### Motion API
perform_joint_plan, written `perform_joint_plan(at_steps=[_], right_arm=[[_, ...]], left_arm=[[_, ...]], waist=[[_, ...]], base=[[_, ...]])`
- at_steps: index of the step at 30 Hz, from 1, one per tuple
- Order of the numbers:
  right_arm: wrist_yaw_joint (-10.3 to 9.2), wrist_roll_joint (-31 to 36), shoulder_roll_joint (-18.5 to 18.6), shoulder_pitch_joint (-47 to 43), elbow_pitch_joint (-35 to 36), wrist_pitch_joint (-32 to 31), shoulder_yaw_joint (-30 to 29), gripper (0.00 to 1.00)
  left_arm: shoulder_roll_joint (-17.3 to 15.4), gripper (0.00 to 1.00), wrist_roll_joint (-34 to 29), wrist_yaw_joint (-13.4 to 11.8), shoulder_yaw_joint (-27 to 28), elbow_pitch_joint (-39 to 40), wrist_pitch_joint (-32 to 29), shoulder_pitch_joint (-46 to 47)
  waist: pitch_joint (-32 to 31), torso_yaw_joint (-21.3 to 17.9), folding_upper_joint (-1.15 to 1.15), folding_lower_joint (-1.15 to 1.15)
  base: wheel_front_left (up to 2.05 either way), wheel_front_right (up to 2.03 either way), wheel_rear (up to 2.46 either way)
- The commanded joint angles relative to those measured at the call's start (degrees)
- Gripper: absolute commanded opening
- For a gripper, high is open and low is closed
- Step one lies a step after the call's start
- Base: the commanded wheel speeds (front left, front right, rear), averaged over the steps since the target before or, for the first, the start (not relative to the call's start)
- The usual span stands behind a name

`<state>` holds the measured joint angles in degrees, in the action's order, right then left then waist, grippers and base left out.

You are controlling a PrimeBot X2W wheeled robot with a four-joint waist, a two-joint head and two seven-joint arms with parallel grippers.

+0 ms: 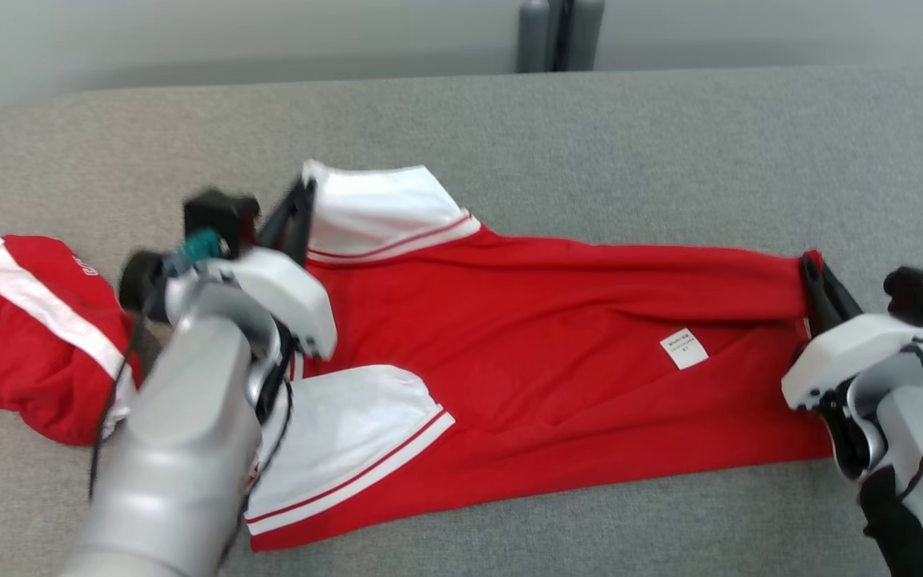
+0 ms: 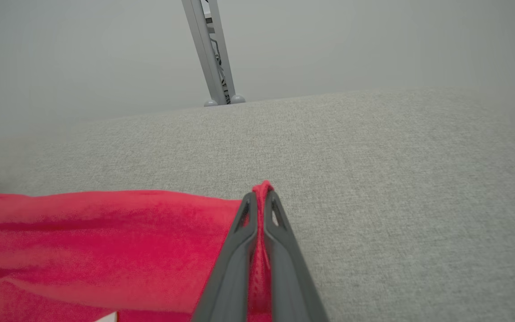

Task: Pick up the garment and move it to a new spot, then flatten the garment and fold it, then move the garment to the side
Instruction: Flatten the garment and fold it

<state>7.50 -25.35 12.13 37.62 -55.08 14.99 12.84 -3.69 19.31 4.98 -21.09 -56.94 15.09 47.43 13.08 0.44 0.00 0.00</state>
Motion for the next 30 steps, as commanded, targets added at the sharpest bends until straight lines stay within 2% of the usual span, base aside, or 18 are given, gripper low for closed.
perform_joint_plan(at_steps=[1, 6, 15, 21, 30], right_arm=[[-0.02, 0.3, -0.1, -1.1, 0.1, 0.3, -0.4, 0.00], [-0.02, 1.7, -0.7, -5.6, 0.6, 0.3, -2.9, 0.00], [-0.02, 3.5, -2.4, -12.4, 1.2, 0.3, -6.8, 0.00], [-0.02, 4.6, -3.4, -15.5, 1.4, 0.3, -8.6, 0.00], [-0.02, 7.1, -3.0, -17.4, 1.5, 0.3, -11.5, 0.00]], left_arm=[[-0.1, 0.00, 0.0, -0.3, -0.1, 0.7, 0.0, -2.1], [0.3, 0.00, 0.3, -0.6, -1.0, 7.2, 0.1, -12.1], [0.5, 0.00, -0.1, -2.7, -1.9, 17.2, 0.1, -25.8], [0.5, 0.00, 0.1, -3.1, -3.2, 19.5, 0.1, -31.6], [-0.1, 0.00, 1.3, -3.2, -2.7, 23.9, 0.1, -36.9]], waist=[[-1.8, 1.3, 0.00, 0.00], [-4.0, 2.5, 0.00, 0.00], [-8.1, 4.2, 0.00, 0.00], [-10.5, 5.0, 0.00, 0.00], [-10.8, 6.0, 0.00, 0.00]], base=[[0.00, 0.00, 0.00], [0.00, 0.00, 0.00], [0.00, 0.00, 0.00], [0.00, 0.00, 0.00], [0.00, 0.00, 0.00]])
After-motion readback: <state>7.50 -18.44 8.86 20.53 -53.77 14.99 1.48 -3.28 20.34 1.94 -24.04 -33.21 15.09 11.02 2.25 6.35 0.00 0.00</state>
